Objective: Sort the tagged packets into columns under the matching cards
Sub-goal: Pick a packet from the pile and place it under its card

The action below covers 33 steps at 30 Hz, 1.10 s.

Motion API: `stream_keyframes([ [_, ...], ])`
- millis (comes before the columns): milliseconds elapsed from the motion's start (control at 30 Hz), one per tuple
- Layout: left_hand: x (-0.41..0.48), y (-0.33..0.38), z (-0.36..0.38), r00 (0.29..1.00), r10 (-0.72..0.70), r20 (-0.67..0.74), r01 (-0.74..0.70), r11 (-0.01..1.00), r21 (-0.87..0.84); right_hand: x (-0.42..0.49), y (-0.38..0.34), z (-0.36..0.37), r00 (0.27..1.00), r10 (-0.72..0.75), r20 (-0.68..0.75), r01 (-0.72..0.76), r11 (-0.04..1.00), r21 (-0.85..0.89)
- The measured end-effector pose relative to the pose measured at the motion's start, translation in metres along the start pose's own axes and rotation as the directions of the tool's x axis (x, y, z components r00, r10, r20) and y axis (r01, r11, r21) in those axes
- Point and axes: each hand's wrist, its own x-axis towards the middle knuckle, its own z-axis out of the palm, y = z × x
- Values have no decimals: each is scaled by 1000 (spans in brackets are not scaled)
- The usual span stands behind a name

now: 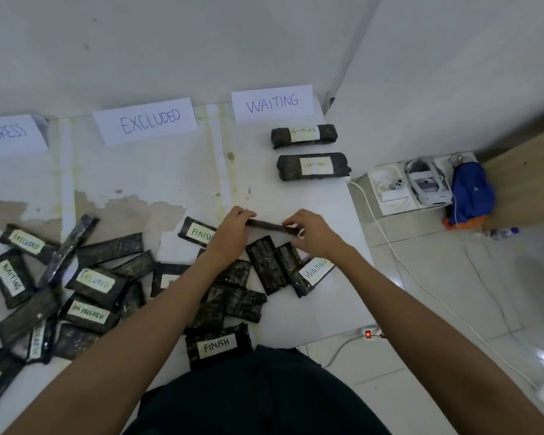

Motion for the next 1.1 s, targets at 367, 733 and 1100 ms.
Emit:
stream_keyframes([
  [367,-4,9,-40,952,-303,35,292,869,-400,3,-28,-12,979,202,-21,-172,884,434],
  [733,10,27,-57,895,-443,-53,336,747,-574,18,-67,16,950,312,25,-271,782,561],
  [1100,48,22,-52,982,-185,-37,187,981,51,67,-92,-5,912,399,98,-324,554,767],
])
